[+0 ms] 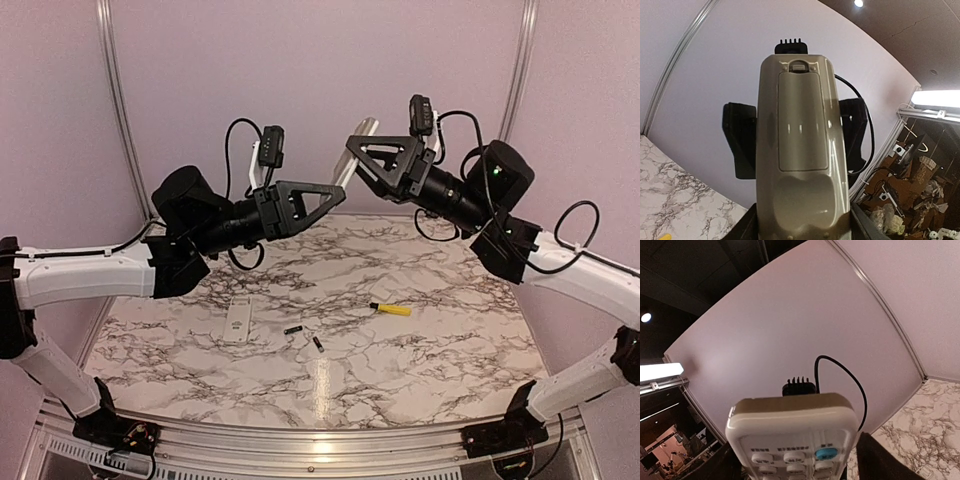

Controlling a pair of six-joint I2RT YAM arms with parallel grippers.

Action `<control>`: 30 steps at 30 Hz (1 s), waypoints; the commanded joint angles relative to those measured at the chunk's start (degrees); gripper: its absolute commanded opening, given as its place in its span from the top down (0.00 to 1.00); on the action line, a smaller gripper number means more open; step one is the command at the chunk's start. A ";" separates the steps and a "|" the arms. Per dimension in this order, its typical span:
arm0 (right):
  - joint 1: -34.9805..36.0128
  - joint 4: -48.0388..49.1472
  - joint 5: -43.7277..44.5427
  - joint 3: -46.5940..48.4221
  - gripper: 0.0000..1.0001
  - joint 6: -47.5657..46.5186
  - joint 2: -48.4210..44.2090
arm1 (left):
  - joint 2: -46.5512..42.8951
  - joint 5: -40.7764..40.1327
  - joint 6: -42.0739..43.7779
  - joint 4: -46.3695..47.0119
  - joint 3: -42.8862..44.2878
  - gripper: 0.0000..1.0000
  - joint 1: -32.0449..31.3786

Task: Unload the batteries from the remote control
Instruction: Pass from the right arm to the left, then pass from the left arm to the right

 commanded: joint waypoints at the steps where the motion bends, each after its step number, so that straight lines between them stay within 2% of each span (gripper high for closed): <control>1: 0.52 -20.43 6.21 4.77 0.03 -4.66 -4.97 | -5.13 -2.22 7.64 -5.65 -3.04 1.00 -0.05; 7: -0.87 -38.73 9.38 9.91 0.01 -6.44 -9.92 | -9.74 -4.06 19.90 -22.48 -3.38 1.00 0.05; 11: -4.37 -55.98 11.65 15.45 0.01 -3.71 -9.34 | -11.37 -6.62 28.04 -33.39 -1.70 1.00 -0.20; 13: -5.57 -60.92 9.45 17.22 0.01 -2.82 -8.85 | -11.59 -7.90 32.09 -38.73 -0.51 1.00 -0.36; 17: -6.47 -66.54 4.01 19.67 0.01 -2.19 -7.92 | -11.72 -10.63 39.07 -46.54 1.04 1.00 -1.50; 22: -7.17 -75.49 -2.09 23.76 0.01 -2.23 -3.86 | -12.20 -14.80 47.97 -49.06 0.71 1.00 -4.10; 30: -7.17 -75.84 -12.08 20.52 0.02 -0.77 -2.84 | -11.81 -15.69 55.36 -49.50 -0.14 1.00 -5.94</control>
